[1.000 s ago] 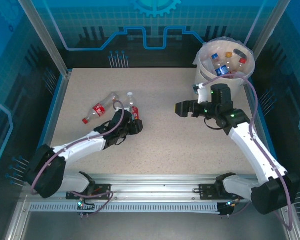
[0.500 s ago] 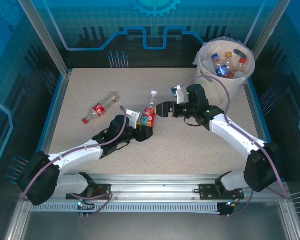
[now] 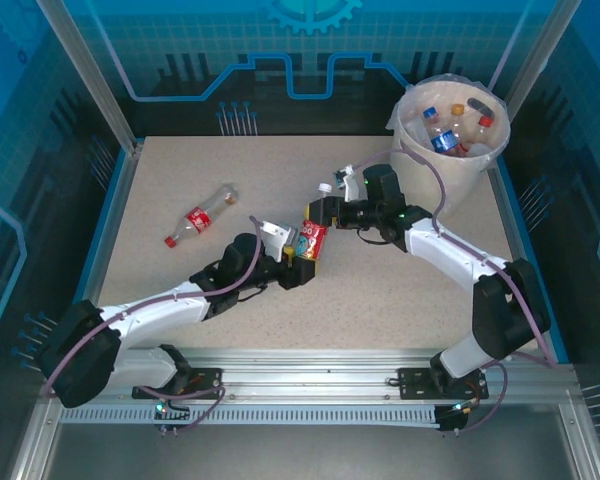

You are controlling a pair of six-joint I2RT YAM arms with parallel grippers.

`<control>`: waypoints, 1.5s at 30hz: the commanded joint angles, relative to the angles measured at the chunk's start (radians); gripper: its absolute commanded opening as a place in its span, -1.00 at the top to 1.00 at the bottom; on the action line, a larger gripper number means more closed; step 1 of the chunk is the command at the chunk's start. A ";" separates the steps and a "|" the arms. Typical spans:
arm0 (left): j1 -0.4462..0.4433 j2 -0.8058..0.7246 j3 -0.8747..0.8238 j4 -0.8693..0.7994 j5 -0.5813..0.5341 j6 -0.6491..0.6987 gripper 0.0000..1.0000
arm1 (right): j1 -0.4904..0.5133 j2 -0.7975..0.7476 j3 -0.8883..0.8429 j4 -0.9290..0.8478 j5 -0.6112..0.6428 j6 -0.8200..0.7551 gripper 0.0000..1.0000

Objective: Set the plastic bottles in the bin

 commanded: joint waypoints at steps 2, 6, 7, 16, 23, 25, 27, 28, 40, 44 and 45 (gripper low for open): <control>-0.011 0.007 0.000 0.036 -0.012 0.025 -0.16 | 0.004 -0.015 0.026 0.016 -0.020 -0.001 -0.07; -0.011 -0.003 0.000 0.025 -0.035 0.019 -0.44 | -0.002 -0.031 0.041 -0.007 -0.006 -0.020 -0.02; -0.012 -0.009 0.001 0.020 -0.044 0.016 -0.58 | -0.005 -0.036 0.054 -0.018 -0.005 -0.032 0.00; -0.011 -0.095 -0.012 -0.104 -0.084 -0.020 -0.98 | -0.086 -0.087 0.381 -0.338 0.178 -0.360 0.06; -0.011 -0.148 -0.058 -0.172 -0.107 -0.053 -0.98 | -0.147 -0.140 0.648 -0.463 0.659 -0.684 0.14; -0.011 -0.138 -0.058 -0.179 -0.107 -0.059 -0.98 | -0.163 -0.157 0.676 -0.422 0.794 -0.782 0.19; -0.012 -0.124 -0.052 -0.179 -0.106 -0.057 -0.99 | -0.184 -0.157 0.693 -0.369 0.870 -0.869 0.25; -0.011 -0.113 -0.046 -0.178 -0.103 -0.057 -0.99 | -0.203 -0.152 0.696 -0.338 0.884 -0.908 0.28; -0.011 -0.038 -0.003 -0.177 -0.048 -0.054 -0.98 | -0.299 -0.004 0.622 -0.034 1.018 -1.357 0.78; -0.011 -0.048 -0.011 -0.173 -0.048 -0.058 -0.98 | -0.313 0.072 0.605 0.030 1.058 -1.458 0.82; -0.011 -0.053 -0.010 -0.177 -0.048 -0.058 -0.99 | -0.323 0.096 0.618 0.026 1.067 -1.469 0.83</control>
